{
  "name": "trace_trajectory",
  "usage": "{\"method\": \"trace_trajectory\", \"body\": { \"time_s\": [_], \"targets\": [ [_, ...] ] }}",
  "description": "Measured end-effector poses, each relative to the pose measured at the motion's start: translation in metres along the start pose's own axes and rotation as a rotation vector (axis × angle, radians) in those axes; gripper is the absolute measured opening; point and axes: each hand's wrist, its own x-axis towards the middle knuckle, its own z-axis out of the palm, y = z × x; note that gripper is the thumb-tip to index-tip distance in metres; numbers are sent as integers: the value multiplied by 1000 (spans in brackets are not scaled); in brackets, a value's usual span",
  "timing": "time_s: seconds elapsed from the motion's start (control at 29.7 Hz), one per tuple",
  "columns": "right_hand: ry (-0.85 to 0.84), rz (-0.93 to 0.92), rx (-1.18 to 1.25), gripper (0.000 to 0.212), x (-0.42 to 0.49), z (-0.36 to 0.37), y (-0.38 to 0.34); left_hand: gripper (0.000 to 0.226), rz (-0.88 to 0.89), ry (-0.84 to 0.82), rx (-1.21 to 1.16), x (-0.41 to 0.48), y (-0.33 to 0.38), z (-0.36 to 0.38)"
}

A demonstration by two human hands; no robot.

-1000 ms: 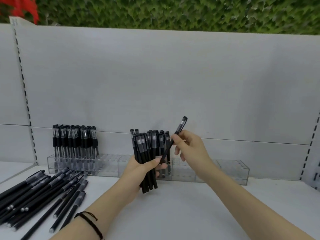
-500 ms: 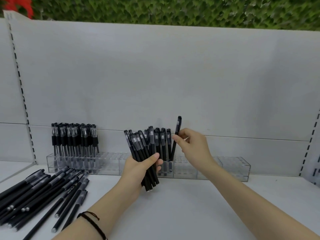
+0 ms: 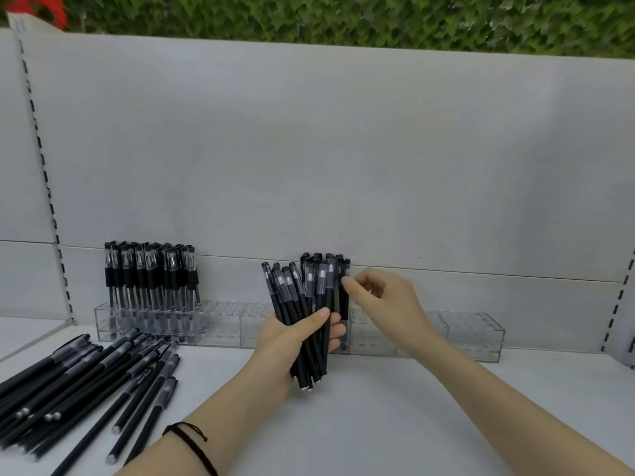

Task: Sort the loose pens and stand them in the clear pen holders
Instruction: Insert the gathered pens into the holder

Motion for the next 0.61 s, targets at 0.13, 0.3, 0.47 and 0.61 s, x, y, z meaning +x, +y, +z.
{"method": "trace_trajectory", "body": {
  "time_s": [0.13,0.3,0.47,0.61],
  "targets": [
    [-158,55,235,22,-3,-1,-12,17,8,-68,6,-4,-1,4],
    [70,170,423,23,11,-22,-16,21,1,-24,-11,2,-4,0],
    [297,54,195,22,26,-38,-7,19,0,28,71,1,-7,1],
    [256,-29,63,17,25,-29,0,20,11,19,103,0,-5,2]
  ]
}}
